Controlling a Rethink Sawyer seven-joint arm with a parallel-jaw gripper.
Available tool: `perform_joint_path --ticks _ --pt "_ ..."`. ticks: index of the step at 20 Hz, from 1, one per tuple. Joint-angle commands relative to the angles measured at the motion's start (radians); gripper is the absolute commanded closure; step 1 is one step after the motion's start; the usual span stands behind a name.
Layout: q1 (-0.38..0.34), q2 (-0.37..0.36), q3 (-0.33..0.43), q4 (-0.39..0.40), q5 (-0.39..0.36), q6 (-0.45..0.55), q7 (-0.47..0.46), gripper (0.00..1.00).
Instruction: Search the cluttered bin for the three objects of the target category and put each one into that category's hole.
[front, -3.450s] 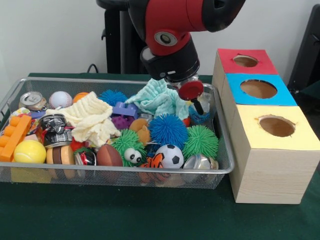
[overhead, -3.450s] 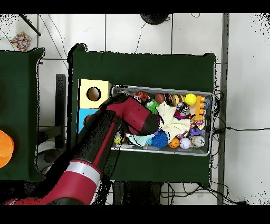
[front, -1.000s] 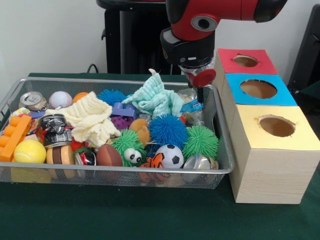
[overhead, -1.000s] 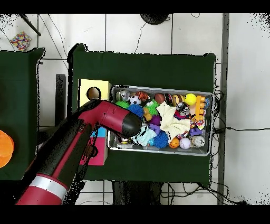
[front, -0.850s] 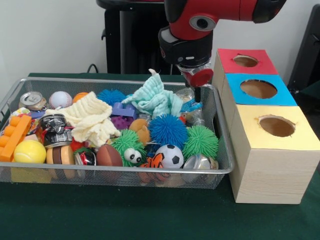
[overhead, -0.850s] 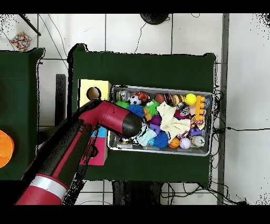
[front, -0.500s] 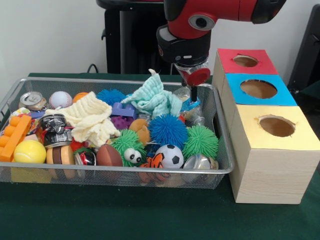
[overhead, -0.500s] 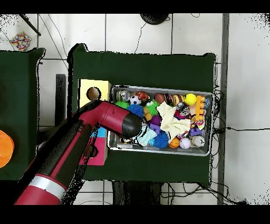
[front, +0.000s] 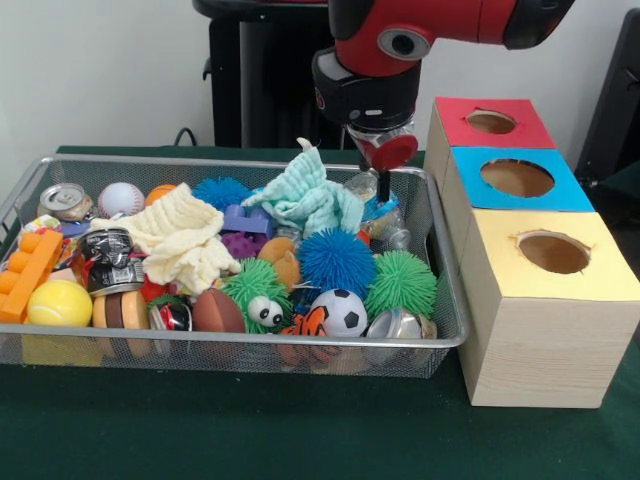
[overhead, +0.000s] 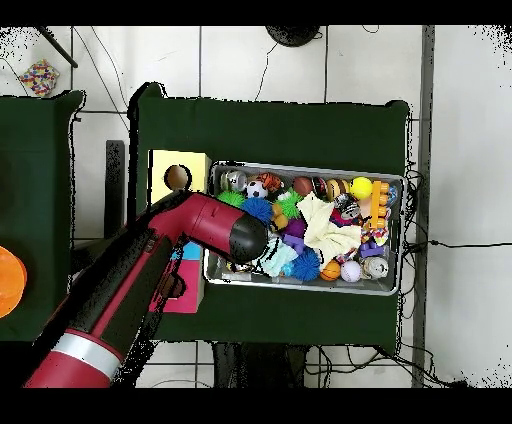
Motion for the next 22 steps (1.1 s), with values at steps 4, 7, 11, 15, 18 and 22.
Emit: perform_joint_path --ticks 4,7,11,15,18,22 --pt "0.012 0.094 0.074 0.004 -0.007 -0.031 0.231 0.0" --pt "0.02 0.098 0.063 0.001 -0.012 -0.037 0.237 0.0" --pt "0.023 0.094 0.061 0.006 -0.007 -0.029 0.229 0.0" --pt "0.033 0.116 0.049 -0.003 -0.035 -0.051 0.253 0.0" --pt "0.04 0.134 0.04 -0.007 -0.051 -0.052 0.264 0.0" --pt "0.042 0.14 0.033 -0.01 -0.051 -0.058 0.266 0.0"
